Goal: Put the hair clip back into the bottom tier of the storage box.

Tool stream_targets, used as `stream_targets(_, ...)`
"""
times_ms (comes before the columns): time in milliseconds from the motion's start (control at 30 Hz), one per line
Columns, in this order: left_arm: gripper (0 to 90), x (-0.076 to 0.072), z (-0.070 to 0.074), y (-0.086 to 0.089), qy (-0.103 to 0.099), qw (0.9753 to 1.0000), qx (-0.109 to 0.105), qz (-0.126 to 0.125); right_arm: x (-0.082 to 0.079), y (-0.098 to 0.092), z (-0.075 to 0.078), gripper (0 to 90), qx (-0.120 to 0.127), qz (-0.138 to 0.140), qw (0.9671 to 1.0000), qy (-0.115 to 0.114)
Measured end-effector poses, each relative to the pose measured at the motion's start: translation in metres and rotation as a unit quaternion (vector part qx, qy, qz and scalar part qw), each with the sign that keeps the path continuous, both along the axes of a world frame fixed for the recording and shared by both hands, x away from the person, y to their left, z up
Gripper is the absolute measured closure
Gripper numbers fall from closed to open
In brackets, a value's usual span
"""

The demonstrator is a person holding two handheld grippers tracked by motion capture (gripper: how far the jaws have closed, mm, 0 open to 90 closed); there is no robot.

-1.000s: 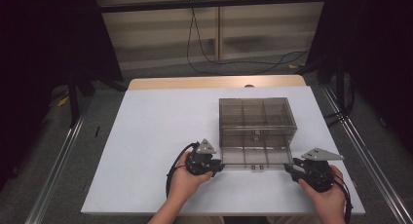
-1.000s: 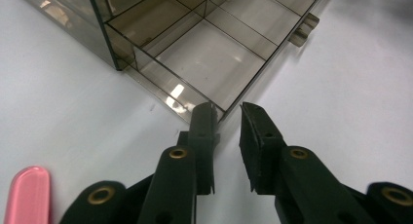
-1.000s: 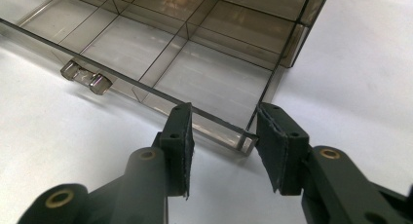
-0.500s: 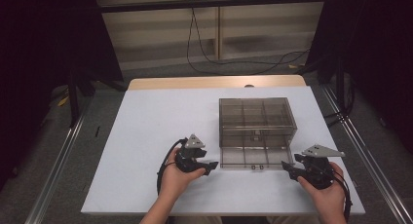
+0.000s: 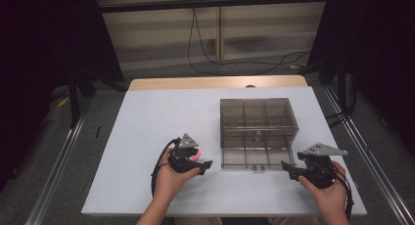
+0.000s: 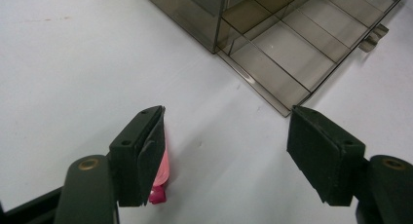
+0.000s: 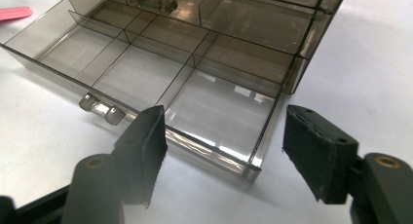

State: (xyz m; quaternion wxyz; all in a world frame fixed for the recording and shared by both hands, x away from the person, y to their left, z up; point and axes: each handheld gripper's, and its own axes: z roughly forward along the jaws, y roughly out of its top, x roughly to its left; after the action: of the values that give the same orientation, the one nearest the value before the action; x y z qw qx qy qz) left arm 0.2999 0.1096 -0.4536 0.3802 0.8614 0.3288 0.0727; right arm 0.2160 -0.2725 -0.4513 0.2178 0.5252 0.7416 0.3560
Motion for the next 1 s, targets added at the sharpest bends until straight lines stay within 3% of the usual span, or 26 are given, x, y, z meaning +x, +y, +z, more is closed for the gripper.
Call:
stream_targets(400, 30.7, 0.003, -0.004, 0.012, -0.003, 0.9999, 0.007, 0.014, 0.002, 0.0, 0.001, 28.8, 0.003, 0.001, 1.0, -0.001)
stream_targets(1000, 42.1, 0.008, -0.014, 0.024, 0.005, 0.9993, 0.022, 0.031, 0.005, 0.003, 0.002, 28.3, 0.005, 0.008, 1.0, -0.001)
